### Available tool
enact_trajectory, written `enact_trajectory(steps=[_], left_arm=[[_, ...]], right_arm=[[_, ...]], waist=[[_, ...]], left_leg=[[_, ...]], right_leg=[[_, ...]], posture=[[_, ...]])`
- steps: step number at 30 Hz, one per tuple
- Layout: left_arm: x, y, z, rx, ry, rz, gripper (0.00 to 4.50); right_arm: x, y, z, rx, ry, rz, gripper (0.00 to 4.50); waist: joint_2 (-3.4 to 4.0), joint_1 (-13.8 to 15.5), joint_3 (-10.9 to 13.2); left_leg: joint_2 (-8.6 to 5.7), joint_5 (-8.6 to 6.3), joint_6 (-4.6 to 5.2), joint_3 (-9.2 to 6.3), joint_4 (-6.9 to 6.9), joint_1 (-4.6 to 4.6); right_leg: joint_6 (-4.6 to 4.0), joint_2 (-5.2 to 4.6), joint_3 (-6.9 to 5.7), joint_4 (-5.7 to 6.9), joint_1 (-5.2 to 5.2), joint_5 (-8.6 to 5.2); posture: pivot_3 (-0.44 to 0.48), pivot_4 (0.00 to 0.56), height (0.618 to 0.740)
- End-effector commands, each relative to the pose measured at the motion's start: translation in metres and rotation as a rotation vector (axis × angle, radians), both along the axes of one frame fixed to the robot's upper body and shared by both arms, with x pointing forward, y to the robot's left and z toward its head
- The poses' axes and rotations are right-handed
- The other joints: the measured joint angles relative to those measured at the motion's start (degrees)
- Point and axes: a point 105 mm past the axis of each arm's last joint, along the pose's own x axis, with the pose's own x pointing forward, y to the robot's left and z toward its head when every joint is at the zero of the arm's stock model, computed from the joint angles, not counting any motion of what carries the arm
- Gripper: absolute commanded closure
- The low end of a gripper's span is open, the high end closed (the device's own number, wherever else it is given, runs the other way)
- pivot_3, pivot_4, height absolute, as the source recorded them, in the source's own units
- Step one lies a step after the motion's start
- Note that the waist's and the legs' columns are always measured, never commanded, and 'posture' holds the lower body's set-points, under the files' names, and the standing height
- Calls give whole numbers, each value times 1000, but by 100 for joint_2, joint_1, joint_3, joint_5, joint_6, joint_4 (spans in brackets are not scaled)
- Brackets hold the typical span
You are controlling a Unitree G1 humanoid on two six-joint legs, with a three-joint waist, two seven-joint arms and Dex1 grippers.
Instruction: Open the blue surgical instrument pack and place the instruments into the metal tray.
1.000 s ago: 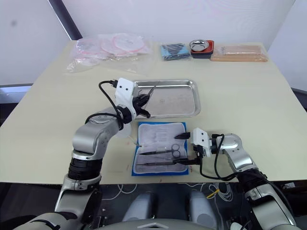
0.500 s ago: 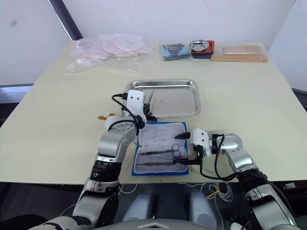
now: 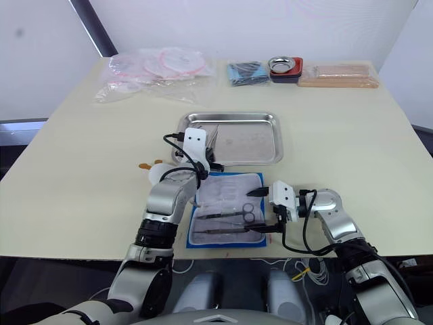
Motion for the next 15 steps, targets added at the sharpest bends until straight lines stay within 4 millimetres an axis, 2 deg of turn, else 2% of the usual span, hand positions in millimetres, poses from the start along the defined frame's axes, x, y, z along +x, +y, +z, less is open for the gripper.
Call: enact_trajectory(steps=[1, 7, 9, 15], left_arm=[[2, 1, 10, -3, -38, 5, 3069], [2, -2, 21, -13, -73, -25, 347], [1, -2, 25, -19, -89, -33, 12], [-3, -3, 43, -19, -168, -86, 12]], right_arm=[[-23, -12, -49, -166, 155, 9, 0], [-23, -11, -49, -167, 152, 11, 0], [-22, -10, -49, -167, 151, 11, 0], [-21, -9, -49, -164, 149, 11, 0]], waist=[[1, 1, -1], [1, 3, -2], [1, -1, -1], [0, -11, -1]], left_leg=[[0, 0, 0, 0, 0, 0], [-3, 0, 0, -1, 0, 5], [-3, 0, 0, -1, 0, 4], [-3, 0, -1, 1, -1, 4]], right_leg=[[0, 0, 0, 0, 1, 0], [1, -3, -1, 0, 6, 0], [1, -3, -2, 0, 5, 0], [1, -4, 3, -3, 4, 0]], posture=[[0, 150, 740], [0, 150, 740], [0, 150, 740], [0, 150, 740]])
